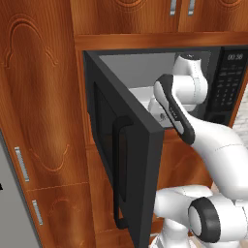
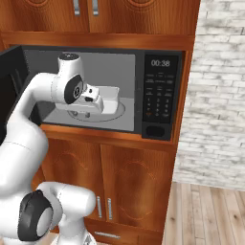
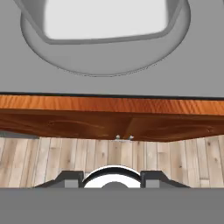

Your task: Close the microwave door.

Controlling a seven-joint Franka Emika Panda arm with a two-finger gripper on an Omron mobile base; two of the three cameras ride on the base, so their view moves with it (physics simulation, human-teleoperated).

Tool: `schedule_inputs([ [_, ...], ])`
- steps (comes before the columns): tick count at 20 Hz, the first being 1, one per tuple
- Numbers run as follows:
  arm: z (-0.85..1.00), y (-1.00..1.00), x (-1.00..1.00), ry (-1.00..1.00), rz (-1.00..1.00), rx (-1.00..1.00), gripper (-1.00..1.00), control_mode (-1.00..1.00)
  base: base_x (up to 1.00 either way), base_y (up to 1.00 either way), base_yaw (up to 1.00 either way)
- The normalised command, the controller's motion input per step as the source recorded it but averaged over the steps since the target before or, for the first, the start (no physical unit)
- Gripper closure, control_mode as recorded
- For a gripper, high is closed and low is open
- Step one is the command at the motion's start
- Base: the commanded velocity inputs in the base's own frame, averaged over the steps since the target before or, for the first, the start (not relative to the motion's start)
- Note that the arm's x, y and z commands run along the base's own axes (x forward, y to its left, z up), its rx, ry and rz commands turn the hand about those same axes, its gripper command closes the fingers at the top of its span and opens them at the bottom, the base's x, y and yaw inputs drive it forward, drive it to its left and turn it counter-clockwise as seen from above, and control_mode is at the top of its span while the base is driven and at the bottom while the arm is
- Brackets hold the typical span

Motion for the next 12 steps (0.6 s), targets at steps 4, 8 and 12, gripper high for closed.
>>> schedule_inputs([
  [4, 0.0, 0.11, -0.56, -0.17, -0.08, -0.07, -1.0, -1.0, 0.0, 0.0, 0.0],
  [8, 0.0, 0.34, -1.0, -0.53, -0.11, -0.11, -1.0, -1.0, 0.0, 0.0, 0.0],
  [12, -0.01, 0.46, -1.0, -0.74, -0.01, -0.14, -1.0, -1.0, 0.0, 0.0, 0.0],
])
